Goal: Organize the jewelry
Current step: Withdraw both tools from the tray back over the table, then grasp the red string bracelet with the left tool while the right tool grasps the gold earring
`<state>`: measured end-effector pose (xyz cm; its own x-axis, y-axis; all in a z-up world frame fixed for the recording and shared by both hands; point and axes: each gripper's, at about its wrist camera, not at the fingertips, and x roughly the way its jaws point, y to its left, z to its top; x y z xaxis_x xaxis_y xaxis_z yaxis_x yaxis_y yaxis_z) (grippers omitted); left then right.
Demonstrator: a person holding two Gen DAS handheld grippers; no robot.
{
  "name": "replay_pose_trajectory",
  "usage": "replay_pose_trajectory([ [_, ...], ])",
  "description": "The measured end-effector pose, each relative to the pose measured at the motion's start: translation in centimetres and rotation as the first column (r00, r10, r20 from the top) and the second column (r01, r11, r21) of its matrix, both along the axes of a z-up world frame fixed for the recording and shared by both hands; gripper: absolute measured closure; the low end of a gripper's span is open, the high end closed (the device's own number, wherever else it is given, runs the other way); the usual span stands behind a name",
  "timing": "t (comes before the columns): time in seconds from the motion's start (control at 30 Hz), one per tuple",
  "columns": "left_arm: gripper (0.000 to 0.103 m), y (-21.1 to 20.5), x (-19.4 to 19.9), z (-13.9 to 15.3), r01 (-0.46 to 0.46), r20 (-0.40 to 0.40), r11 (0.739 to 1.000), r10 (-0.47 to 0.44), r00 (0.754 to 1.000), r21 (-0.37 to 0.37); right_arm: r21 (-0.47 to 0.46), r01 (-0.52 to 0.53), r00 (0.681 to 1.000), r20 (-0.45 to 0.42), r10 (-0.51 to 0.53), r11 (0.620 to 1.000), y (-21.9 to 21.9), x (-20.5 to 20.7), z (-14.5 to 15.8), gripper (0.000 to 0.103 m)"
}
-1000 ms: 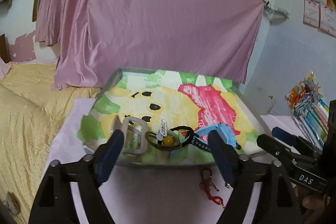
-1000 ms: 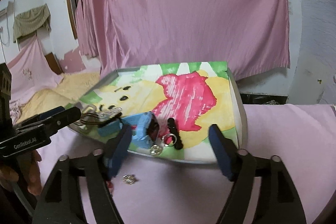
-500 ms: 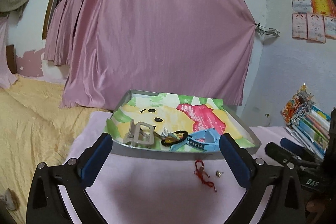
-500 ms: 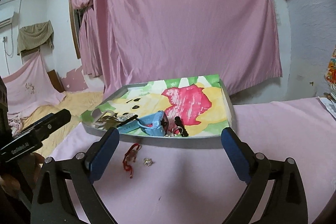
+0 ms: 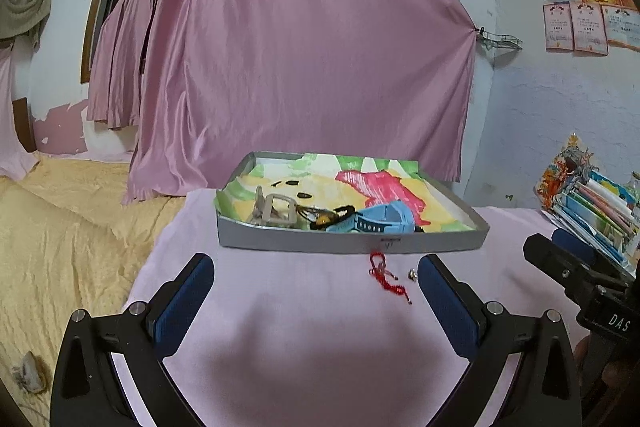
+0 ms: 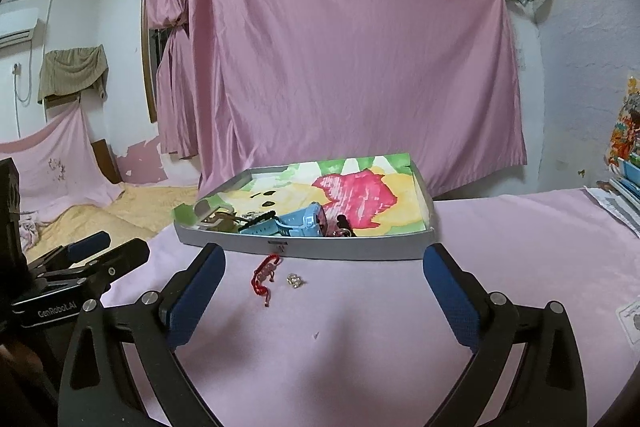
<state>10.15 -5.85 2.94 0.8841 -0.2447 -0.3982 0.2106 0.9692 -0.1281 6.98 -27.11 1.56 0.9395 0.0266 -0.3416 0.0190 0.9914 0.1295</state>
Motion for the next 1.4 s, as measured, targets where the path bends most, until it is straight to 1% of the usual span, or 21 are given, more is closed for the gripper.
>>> replay_pose_trajectory([
  [0.27,0.001,0.1,-0.9,-0.4,-0.006,0.007,1.0,0.006,1.0,-0.007,-0.009,0.008,1.0,0.001,-0.008,1.0,-0.3,-0.6,-0.2,0.006],
  [0.43,0.001,-0.2,-0.4,-0.5,0.001,-0.006,1.0,-0.001,1.0,0.002,-0.011,0.01,1.0,-0.027,-0.01,1.0,-0.4,0.2,-0.3,0.005],
  [0.53,0.001,-0.5,0.4,-0.7,0.015,-0.039,1.0,-0.014,0.999,0.017,-0.017,0.0,0.998,-0.064,-0.001,1.0,-0.8,1.0,-0.5,0.005],
  [0.67,0.001,-0.9,2.2,-1.2,0.046,-0.12,0.999,-0.044,0.992,0.015,-0.029,-0.043,0.99,-0.133,0.039,0.999,-1.3,2.3,-0.7,0.005],
  [0.73,0.001,-1.2,2.9,-1.5,0.055,-0.151,0.998,-0.051,0.987,0.019,-0.033,-0.072,0.982,-0.179,0.065,0.997,-1.6,3.2,-0.9,0.006],
  [0.83,0.001,-2.0,4.1,-2.0,0.072,-0.214,0.996,-0.061,0.975,0.044,-0.032,-0.117,0.963,-0.247,0.105,0.993,-1.9,4.3,-1.4,0.006],
  [0.97,0.001,-3.1,5.6,-2.8,0.098,-0.294,0.99,-0.064,0.954,0.101,-0.006,-0.168,0.923,-0.351,0.155,0.986,-2.4,6.0,-2.4,0.006],
  [1.07,0.001,-4.0,6.4,-3.2,0.126,-0.329,0.985,-0.081,0.941,0.118,0.009,-0.185,0.904,-0.391,0.174,0.983,-2.7,6.9,-3.0,0.006],
  [1.17,0.001,-4.8,7.2,-3.3,0.159,-0.358,0.98,-0.107,0.928,0.118,0.024,-0.199,0.884,-0.427,0.19,0.98,-2.9,7.6,-3.6,0.007],
  [1.27,0.001,-5.5,7.8,-3.4,0.183,-0.379,0.976,-0.126,0.917,0.118,-0.012,-0.218,0.867,-0.461,0.189,0.976,-2.6,8.1,-3.9,0.014],
  [1.3,0.001,-5.7,8.1,-3.4,0.19,-0.382,0.975,-0.132,0.915,0.118,-0.017,-0.224,0.863,-0.468,0.191,0.974,-2.5,8.2,-4.0,0.02],
  [1.33,0.002,-5.9,8.2,-3.4,0.198,-0.385,0.973,-0.138,0.912,0.119,-0.021,-0.231,0.857,-0.477,0.193,0.973,-2.5,8.5,-4.1,0.025],
  [1.37,0.003,-6.2,8.5,-3.4,0.207,-0.389,0.971,-0.145,0.91,0.121,-0.026,-0.239,0.85,-0.489,0.197,0.971,-2.3,8.7,-4.3,0.026],
  [1.4,0.008,-6.4,8.6,-3.4,0.216,-0.394,0.969,-0.152,0.906,0.124,-0.029,-0.244,0.846,-0.495,0.198,0.969,-2.3,8.8,-4.3,0.028],
])
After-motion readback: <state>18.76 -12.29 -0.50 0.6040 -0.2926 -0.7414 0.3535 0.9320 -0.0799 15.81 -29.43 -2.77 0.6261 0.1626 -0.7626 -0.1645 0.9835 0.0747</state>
